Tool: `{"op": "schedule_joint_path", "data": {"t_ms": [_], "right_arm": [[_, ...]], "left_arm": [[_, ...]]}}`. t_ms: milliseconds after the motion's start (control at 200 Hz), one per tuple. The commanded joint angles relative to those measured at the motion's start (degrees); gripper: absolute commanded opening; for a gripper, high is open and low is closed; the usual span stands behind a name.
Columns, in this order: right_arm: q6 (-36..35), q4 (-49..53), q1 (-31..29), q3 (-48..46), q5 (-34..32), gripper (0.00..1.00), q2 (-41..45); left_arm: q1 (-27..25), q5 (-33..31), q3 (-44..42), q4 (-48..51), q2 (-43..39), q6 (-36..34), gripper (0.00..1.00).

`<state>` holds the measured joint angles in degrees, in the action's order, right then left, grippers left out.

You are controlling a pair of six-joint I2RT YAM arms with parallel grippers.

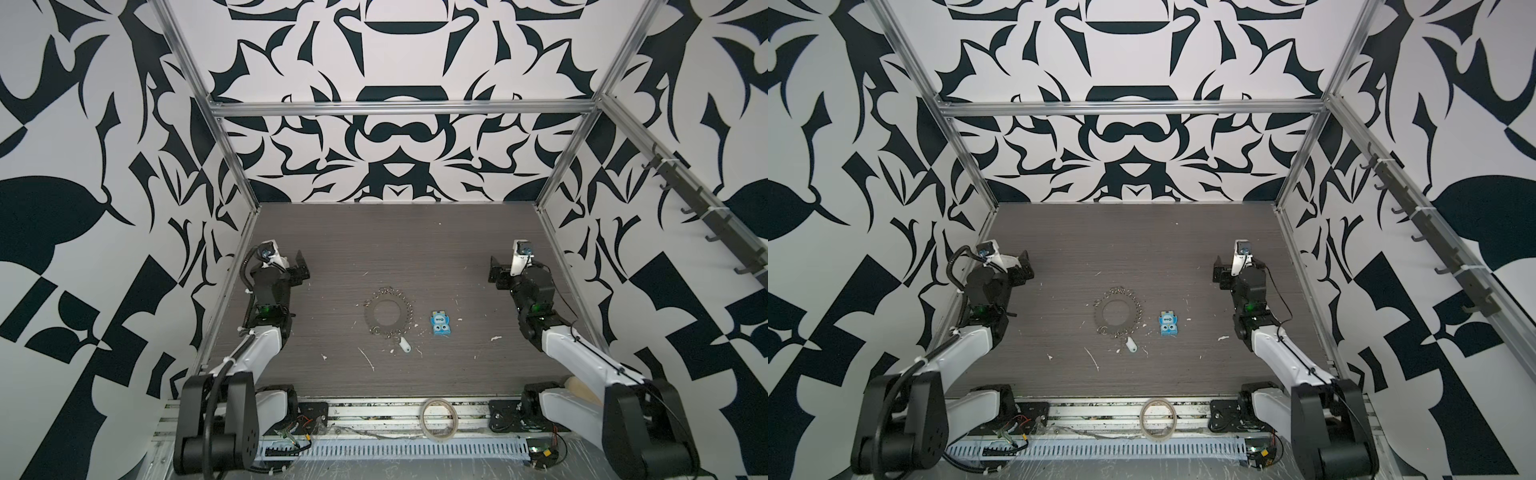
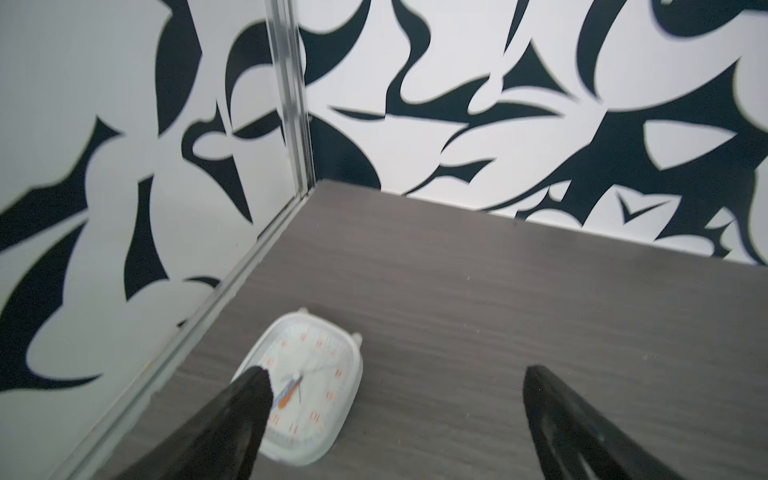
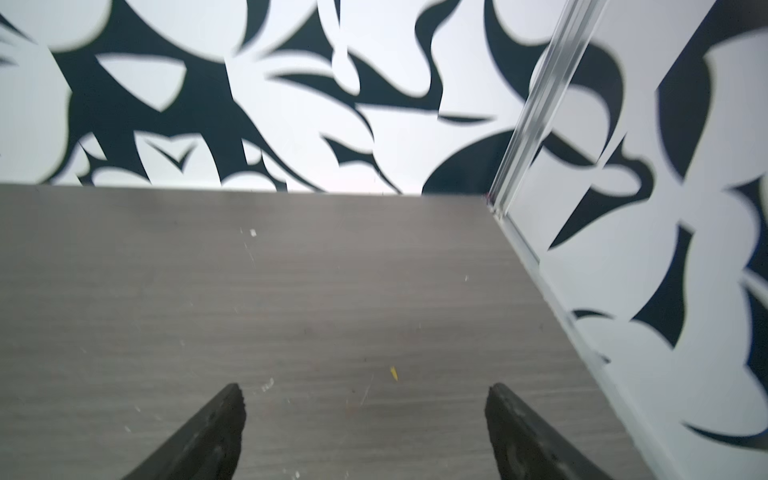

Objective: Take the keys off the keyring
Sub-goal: 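Move both grippers from rest toward the steel ring plate, then grasp the plate edge near the key with the right gripper while the left gripper hovers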

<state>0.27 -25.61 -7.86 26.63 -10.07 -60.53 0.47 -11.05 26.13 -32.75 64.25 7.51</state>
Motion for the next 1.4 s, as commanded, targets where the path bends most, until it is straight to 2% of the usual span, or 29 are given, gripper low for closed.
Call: {"op": "schedule_joint_path", "data": {"t_ms": [0, 195, 210, 345, 440, 625, 845, 1015, 1395], "right_arm": [[2.2, 16.2, -5.7, 6.4, -3.2, 0.93, 2.0], [4.3, 34.3, -23.4, 18.2, -1.6, 0.93, -5.2], [4.7, 35.3, -24.5, 18.9, 0.7, 0.92, -6.0], [8.3, 43.0, -31.9, 25.3, 8.0, 0.85, -13.0], [9.4, 47.7, -36.2, 28.8, 9.5, 0.79, -17.4], [13.1, 53.5, -40.6, 33.8, 11.6, 0.62, -23.9], [15.1, 52.9, -42.7, 35.4, 12.9, 0.56, -27.6], [15.5, 51.4, -43.7, 36.3, 13.7, 0.46, -30.3], [14.8, 51.6, -45.5, 40.0, 14.1, 0.29, -37.6]], "left_arm": [[-1.8, 1.7, 4.1, 15.3, -2.9, 2.6, 0.99], [-7.6, 8.3, 6.3, 25.1, -5.4, 5.6, 1.0], [-8.1, 9.0, 6.0, 25.2, -5.7, 5.6, 1.0], [-10.2, 23.1, 2.6, 24.2, -7.5, 4.2, 0.95], [-11.6, 28.2, 1.2, 24.8, -8.1, 4.0, 0.94], [-16.7, 25.7, 0.2, 27.0, -8.4, 6.0, 0.93], [-19.4, 24.5, -3.3, 23.9, -9.3, 10.8, 0.9], [-21.1, 23.6, -5.3, 21.6, -9.1, 13.0, 0.89], [-22.4, 22.7, -6.8, 19.9, -8.9, 14.1, 0.86]]}}
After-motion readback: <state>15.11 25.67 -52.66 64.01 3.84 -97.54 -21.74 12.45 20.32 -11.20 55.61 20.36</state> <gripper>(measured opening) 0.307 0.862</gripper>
